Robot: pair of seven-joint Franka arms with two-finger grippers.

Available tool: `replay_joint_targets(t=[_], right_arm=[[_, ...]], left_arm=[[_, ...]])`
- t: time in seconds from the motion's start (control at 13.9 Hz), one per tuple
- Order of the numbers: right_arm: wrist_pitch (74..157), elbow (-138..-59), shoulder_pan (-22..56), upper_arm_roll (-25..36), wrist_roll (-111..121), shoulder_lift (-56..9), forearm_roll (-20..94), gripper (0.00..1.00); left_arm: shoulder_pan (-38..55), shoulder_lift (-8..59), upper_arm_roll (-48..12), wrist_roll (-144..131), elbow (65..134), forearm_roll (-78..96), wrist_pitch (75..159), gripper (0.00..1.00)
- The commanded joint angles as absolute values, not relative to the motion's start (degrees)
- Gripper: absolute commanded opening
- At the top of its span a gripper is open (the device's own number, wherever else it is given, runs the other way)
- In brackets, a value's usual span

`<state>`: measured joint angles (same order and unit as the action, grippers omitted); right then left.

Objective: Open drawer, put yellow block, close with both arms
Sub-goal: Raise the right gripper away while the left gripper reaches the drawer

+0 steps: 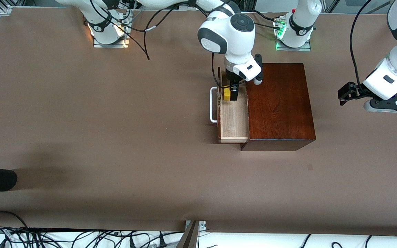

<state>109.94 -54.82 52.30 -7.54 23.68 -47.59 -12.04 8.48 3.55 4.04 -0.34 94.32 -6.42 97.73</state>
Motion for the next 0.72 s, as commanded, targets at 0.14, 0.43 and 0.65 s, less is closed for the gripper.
replay_joint_targets(t=[0.14,0.43,0.65], right_arm=[[103.89,-56.07,42.21,-7.30,23.47,-36.06,-10.55,1.00],[103.80,-56.16,29.82,-7.12,23.82,-31.91,-8.02,1.00],[100.31,-56.69,21.21,-5.54,23.99,-27.96,-0.90,1.00]], left_arm=[[7.91,4.31,4.13,1.14,93.16,2.51,97.21,1.00],[9.83,5.35,1.69,9.28,93.08,5.98,95.89,1.00],[10.37,6.76,-4.28,19.47,93.08,6.41,95.71,1.00]])
